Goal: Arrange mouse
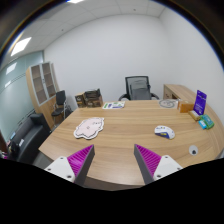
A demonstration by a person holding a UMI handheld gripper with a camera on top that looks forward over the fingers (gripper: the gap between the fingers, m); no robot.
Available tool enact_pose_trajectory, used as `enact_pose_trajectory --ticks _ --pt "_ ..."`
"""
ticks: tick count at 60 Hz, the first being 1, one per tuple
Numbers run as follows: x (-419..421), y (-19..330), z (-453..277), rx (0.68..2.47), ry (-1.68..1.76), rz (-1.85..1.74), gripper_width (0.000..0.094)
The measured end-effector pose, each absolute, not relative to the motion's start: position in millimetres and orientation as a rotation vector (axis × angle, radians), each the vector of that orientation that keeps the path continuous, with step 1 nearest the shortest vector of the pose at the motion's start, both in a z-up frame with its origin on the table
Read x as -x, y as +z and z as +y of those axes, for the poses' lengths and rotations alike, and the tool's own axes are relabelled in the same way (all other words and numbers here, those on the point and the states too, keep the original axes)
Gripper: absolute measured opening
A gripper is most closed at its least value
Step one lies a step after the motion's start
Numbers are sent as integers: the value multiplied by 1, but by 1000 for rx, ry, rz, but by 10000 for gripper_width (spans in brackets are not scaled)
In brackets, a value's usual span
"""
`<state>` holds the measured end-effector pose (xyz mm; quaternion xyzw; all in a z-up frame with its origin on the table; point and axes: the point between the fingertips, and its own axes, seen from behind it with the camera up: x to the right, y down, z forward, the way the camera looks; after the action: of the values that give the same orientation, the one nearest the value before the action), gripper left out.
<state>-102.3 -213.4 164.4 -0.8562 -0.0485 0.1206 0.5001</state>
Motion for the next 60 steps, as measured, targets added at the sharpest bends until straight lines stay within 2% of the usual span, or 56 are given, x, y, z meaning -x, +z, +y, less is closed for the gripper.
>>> enact_pose_trajectory --ticks 7,26,45,57,60 --pt "63 145 -207 2124 184 -39 817" --pt "-77 80 -110 2171 3 9 838" --pt "-140 -16 -13 2242 44 -75 835" --pt "-145 -11 41 2198 78 -97 842" --pt "-147 -11 53 2199 71 -81 810"
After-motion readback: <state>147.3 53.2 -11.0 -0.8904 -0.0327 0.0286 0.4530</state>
